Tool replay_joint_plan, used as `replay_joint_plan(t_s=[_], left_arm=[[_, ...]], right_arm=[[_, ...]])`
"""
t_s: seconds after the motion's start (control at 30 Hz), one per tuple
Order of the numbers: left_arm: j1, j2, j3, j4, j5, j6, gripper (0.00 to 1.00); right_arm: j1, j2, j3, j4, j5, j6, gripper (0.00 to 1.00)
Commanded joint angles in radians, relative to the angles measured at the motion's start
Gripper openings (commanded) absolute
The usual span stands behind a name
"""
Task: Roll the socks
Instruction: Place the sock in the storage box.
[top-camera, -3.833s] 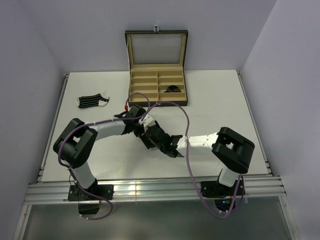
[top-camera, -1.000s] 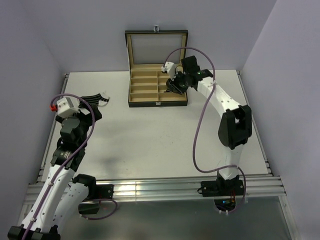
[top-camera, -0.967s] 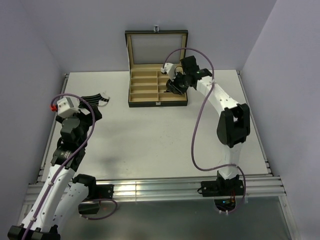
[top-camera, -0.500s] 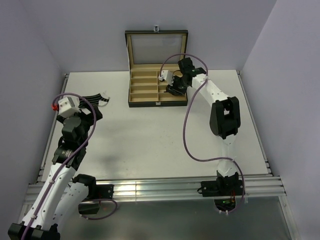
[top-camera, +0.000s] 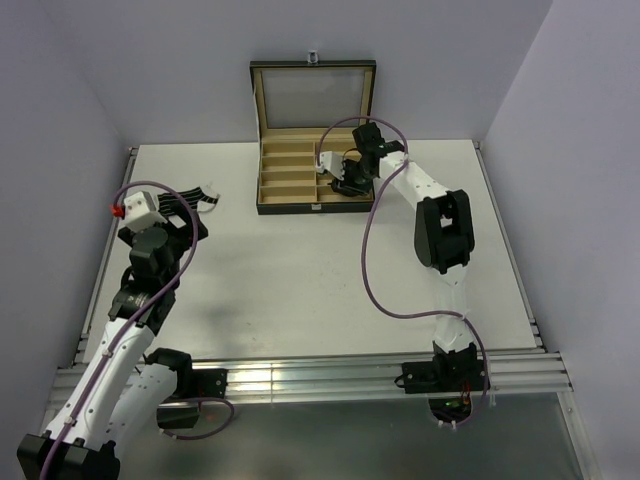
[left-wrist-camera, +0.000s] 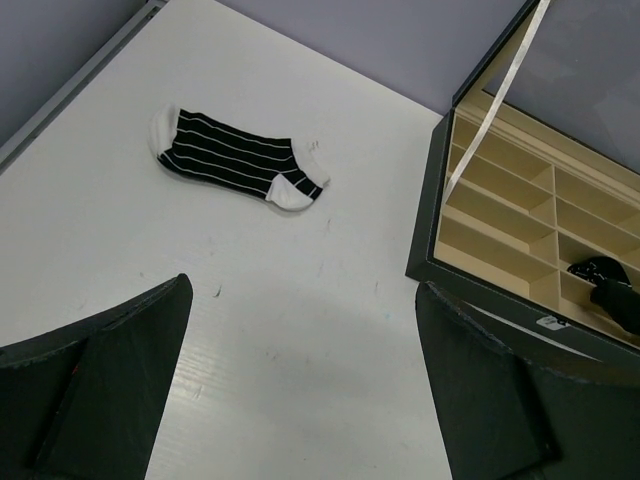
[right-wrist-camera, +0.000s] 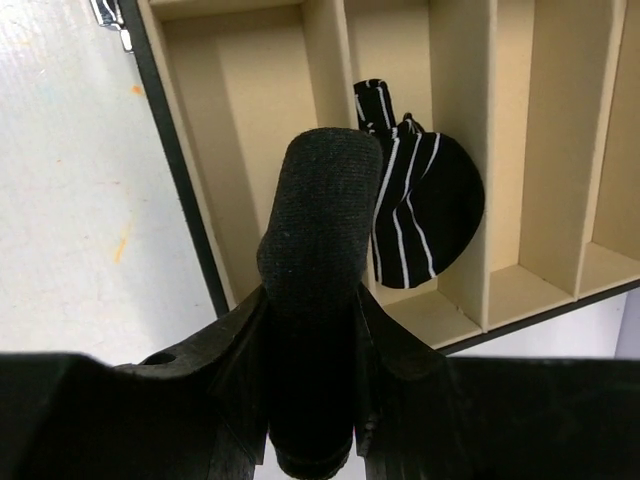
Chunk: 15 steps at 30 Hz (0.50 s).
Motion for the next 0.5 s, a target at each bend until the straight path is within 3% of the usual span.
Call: replay_joint_plan(t_s=[0.0,0.23,0.43,0.47], left_arm=[[-0.002,0.004,-0.009,0.046,-0.001,0.014,0.99],[-0.002,0.005,-0.007,0.045,0.0,0.014,0.99],[-0.002,0.005,-0.009,0.045,0.009,0.012,0.99],[-0.002,0.007,-0.009,0.045,0.009,0.014,0.99]], right_arm=[[-0.002,0.029,-0.007,0.073,-0.016,-0.027,0.03],[0.001,0.075,-0.011,0.104,-0.039,-0.03,0.14],[0.008,0.093,-0.027,0.136,-0.039,-0.026,0.31],[0.01,0.096,-0.028,0.139,-0.039,-0.026,0.37]])
